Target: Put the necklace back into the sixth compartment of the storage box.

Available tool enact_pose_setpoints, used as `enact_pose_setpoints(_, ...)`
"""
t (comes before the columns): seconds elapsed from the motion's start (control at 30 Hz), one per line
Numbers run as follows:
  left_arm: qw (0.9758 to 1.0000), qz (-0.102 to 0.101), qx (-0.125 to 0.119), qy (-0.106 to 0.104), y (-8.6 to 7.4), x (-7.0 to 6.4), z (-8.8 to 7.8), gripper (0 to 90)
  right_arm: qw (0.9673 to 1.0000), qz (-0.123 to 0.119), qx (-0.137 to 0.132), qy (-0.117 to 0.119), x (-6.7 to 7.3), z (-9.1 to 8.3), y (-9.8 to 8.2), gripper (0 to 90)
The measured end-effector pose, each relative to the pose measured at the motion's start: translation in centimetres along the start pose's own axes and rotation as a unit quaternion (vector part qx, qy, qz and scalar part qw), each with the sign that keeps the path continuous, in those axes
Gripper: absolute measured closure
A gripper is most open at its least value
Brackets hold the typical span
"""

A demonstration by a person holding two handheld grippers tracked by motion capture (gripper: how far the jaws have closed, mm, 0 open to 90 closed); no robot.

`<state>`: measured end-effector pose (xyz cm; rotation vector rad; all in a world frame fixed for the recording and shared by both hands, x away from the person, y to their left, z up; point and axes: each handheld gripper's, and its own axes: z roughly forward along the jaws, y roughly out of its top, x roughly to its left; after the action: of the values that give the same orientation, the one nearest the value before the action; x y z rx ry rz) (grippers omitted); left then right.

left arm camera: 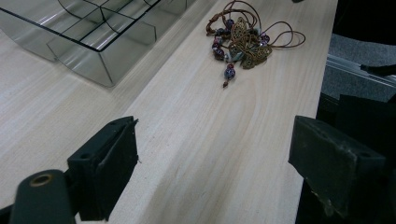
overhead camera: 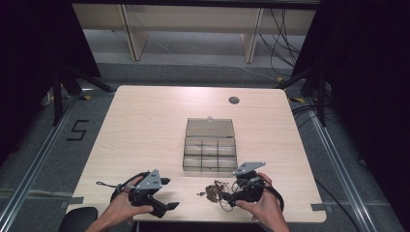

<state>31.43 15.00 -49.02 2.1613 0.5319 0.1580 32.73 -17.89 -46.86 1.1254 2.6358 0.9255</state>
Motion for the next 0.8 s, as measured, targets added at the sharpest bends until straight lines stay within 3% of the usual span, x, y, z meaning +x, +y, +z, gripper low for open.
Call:
enact_pose_setpoints(0.1, 1.0, 0.007, 0.003, -0.002, 0.0, 0.2, 0.0, 15.0, 0.9999, -0.016, 0.003, 0.003, 0.2, 0.6, 0.3, 15.7)
enact_pose_setpoints(0.27, 1.0, 0.001, -0.001, 0.0, 0.0, 0.0, -0.1, 15.0, 0.9996, -0.02, 0.02, 0.002, 0.9, 1.7, 1.3, 15.8)
enact_pose_setpoints(0.3, 1.0, 0.001, -0.001, -0.001, 0.0, 0.0, -0.1, 15.0, 0.9995, -0.012, 0.029, -0.002, 1.2, 2.0, 1.5, 15.8)
enact_pose_setpoints(0.4, 1.0, 0.007, 0.004, -0.001, 0.0, 0.1, -0.1, 15.0, 0.9987, -0.031, 0.04, 0.004, 1.6, 2.8, 2.2, 15.9)
enact_pose_setpoints(0.5, 1.0, -0.007, 0.002, 0.001, -0.1, -0.1, -0.1, 15.0, 0.9984, -0.026, 0.05, -0.001, 1.9, 3.2, 2.4, 15.9)
enact_pose_setpoints(0.8, 1.0, -0.007, 0.001, -0.005, 0.0, -0.1, -0.1, 15.0, 0.996, -0.046, 0.077, 0.003, 1.9, 4.7, 2.9, 17.2)
